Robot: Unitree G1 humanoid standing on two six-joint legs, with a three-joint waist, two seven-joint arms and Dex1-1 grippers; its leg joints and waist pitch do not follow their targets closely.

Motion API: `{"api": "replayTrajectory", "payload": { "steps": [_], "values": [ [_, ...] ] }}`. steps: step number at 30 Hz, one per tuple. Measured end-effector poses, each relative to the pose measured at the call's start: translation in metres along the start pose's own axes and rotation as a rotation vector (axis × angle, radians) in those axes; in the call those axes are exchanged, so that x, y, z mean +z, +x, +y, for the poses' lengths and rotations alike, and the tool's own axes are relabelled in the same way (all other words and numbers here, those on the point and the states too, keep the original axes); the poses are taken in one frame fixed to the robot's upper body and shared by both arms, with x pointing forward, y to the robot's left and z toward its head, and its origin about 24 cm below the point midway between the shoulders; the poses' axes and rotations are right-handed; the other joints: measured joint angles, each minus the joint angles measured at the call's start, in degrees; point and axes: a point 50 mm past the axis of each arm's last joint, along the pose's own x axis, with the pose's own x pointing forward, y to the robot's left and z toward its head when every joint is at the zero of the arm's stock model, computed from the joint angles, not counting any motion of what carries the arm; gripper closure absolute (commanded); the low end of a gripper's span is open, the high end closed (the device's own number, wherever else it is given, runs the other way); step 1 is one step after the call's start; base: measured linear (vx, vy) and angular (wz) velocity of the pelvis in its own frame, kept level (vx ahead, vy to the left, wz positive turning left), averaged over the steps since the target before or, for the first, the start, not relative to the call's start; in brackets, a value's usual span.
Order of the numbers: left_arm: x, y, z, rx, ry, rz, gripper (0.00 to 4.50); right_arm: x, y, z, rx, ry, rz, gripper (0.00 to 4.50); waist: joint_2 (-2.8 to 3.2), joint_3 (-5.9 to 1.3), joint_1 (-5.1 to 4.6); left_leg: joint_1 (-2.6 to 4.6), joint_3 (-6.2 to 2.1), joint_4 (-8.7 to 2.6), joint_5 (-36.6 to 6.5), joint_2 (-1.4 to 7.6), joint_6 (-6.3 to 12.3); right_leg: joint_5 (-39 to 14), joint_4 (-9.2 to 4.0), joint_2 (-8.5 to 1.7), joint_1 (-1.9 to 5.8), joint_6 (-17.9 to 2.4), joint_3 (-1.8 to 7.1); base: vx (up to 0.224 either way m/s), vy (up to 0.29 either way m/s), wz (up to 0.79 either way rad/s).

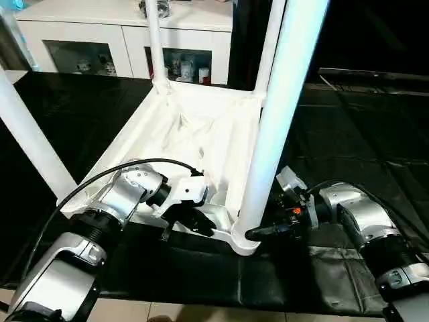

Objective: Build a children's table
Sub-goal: Rotate leg to tighten

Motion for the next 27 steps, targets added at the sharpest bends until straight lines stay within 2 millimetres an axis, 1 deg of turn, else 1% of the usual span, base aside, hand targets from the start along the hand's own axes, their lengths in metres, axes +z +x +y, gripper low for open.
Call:
{"api": "replayTrajectory", "payload": {
  "steps": [2, 5, 7, 8, 9, 12, 13, 15, 18, 21, 22, 23, 27],
  "values": [
    [0.0, 0.0, 0.005, 0.062, -0.028, 0.003, 4.5, -0.001, -0.001, -0.003, -0.08, 0.003, -0.029, 2.33, 0.0, 0.0, -0.21, 0.06, -0.01, 0.0, 0.0, -0.01, 0.0, -0.18, 0.01, 0.0, 0.09, 0.3, 0.01, 0.0, 0.0, 0.0],
    [0.0, 0.004, 0.011, 0.14, -0.079, -0.008, 4.5, -0.003, -0.002, -0.007, -0.202, 0.014, -0.059, 2.38, 0.0, 0.0, -0.83, 0.11, -0.06, 0.01, 0.0, -0.05, 0.0, -0.25, -0.08, 0.0, 0.26, 0.42, -0.01, 0.0, 0.0, 0.0],
    [-0.001, 0.006, 0.018, 0.247, -0.151, -0.029, 4.5, -0.002, 0.002, -0.016, -0.368, 0.015, -0.101, 2.43, 0.01, -0.01, -1.91, 0.1, -0.13, -0.02, 0.0, -0.06, -0.01, -0.25, -0.29, 0.01, 0.27, 0.43, -0.12, 0.0, 0.0, 0.0],
    [0.001, 0.008, 0.023, 0.312, -0.183, -0.033, 4.5, -0.001, 0.006, -0.021, -0.472, 0.025, -0.133, 2.45, 0.01, 0.0, -2.68, 0.09, -0.25, 0.04, 0.01, -0.07, -0.02, -0.25, -0.44, 0.01, 0.2, 0.43, -0.28, 0.0, 0.0, 0.0],
    [0.002, 0.01, 0.025, 0.339, -0.198, -0.035, 4.5, 0.0, 0.008, -0.024, -0.526, 0.033, -0.149, 2.48, 0.01, 0.0, -3.26, 0.03, -0.4, 0.08, 0.01, -0.12, -0.02, -0.26, -0.61, 0.01, 0.17, 0.43, -0.44, 0.0, 0.0, 0.0],
    [0.007, 0.02, 0.031, 0.43, -0.261, -0.069, 4.5, 0.002, 0.016, -0.032, -0.714, 0.068, -0.197, 2.51, 0.04, -0.01, -4.55, -0.06, -0.81, -0.02, 0.01, -0.15, -0.01, -0.25, -1.39, 0.03, 0.21, 0.43, -0.91, 0.0, 0.0, 0.0],
    [0.008, 0.022, 0.033, 0.468, -0.281, -0.079, 4.5, 0.003, 0.02, -0.034, -0.778, 0.084, -0.216, 2.52, 0.04, -0.01, -4.8, -0.08, -0.87, 0.01, 0.01, -0.15, -0.01, -0.25, -1.46, 0.02, 0.21, 0.43, -1.02, 0.0, 0.0, 0.0],
    [0.01, 0.028, 0.036, 0.533, -0.317, -0.099, 4.5, 0.006, 0.027, -0.038, -0.891, 0.106, -0.241, 2.53, 0.04, -0.02, -4.99, -0.05, -0.97, 0.11, 0.0, -0.17, -0.01, -0.25, -1.51, -0.03, 0.24, 0.43, -1.18, 0.0, 0.0, 0.0],
    [0.015, 0.038, 0.04, 0.613, -0.351, -0.126, 4.5, 0.01, 0.033, -0.042, -1.031, 0.106, -0.231, 2.53, 0.05, -0.02, -4.95, 0.05, -1.04, 0.09, 0.0, -0.17, 0.0, -0.25, -1.68, -0.03, 0.26, 0.43, -1.28, 0.0, 0.0, 0.0],
    [0.02, 0.045, 0.042, 0.65, -0.365, -0.141, 4.5, 0.014, 0.035, -0.045, -1.096, 0.092, -0.215, 2.53, 0.05, -0.02, -4.94, 0.0, -1.04, 0.07, 0.0, -0.2, 0.0, -0.24, -1.73, -0.03, 0.26, 0.41, -1.2, 0.0, 0.0, 0.0],
    [0.021, 0.045, 0.042, 0.656, -0.369, -0.144, 4.5, 0.015, 0.036, -0.046, -1.111, 0.098, -0.223, 2.0, 0.05, -0.02, -4.98, -0.03, -1.04, 0.05, 0.0, -0.21, 0.0, -0.23, -1.72, -0.02, 0.26, 0.4, -1.17, 0.0, 0.0, 0.0],
    [0.022, 0.046, 0.043, 0.658, -0.367, -0.145, 4.5, 0.015, 0.037, -0.046, -1.123, 0.107, -0.233, 1.87, 0.05, -0.02, -4.96, -0.04, -1.03, -0.02, 0.0, -0.22, 0.0, -0.21, -1.71, -0.02, 0.26, 0.38, -1.12, 0.0, 0.0, 0.0],
    [0.024, 0.046, 0.043, 0.64, -0.341, -0.145, 4.5, 0.013, 0.038, -0.046, -1.128, 0.129, -0.244, 1.76, 0.03, -0.03, -4.74, -0.05, -0.94, -0.16, -0.03, -0.25, -0.03, 0.21, -1.42, -0.01, 0.23, 0.31, -0.9, 0.0, 0.0, 0.0]
  ]
}}
